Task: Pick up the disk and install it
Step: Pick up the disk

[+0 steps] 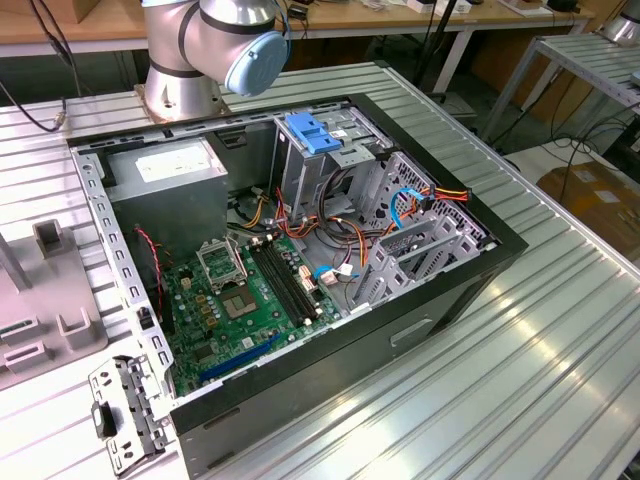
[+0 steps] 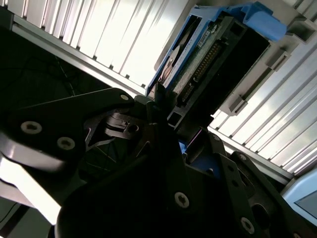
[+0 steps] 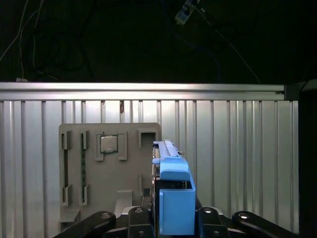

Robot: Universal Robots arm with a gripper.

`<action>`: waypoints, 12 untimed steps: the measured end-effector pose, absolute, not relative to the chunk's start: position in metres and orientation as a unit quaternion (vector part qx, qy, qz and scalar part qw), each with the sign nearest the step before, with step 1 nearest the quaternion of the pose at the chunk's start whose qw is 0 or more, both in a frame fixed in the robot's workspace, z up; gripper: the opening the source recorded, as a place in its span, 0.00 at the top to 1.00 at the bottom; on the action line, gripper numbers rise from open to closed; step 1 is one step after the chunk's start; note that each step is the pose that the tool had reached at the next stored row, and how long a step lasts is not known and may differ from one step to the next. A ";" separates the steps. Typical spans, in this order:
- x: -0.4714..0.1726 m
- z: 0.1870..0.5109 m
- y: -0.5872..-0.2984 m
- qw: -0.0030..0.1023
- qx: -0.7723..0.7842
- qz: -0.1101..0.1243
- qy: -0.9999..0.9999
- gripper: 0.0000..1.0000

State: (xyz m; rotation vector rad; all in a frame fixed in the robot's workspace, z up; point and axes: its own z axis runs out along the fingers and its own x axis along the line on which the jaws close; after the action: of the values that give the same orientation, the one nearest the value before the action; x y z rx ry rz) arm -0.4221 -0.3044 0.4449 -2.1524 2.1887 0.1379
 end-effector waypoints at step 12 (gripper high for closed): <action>-0.422 0.448 -0.304 0.036 -0.700 0.046 0.712 0.63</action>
State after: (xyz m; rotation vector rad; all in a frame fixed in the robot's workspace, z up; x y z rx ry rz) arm -0.4221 -0.3044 0.4482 -2.1506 2.1867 0.1414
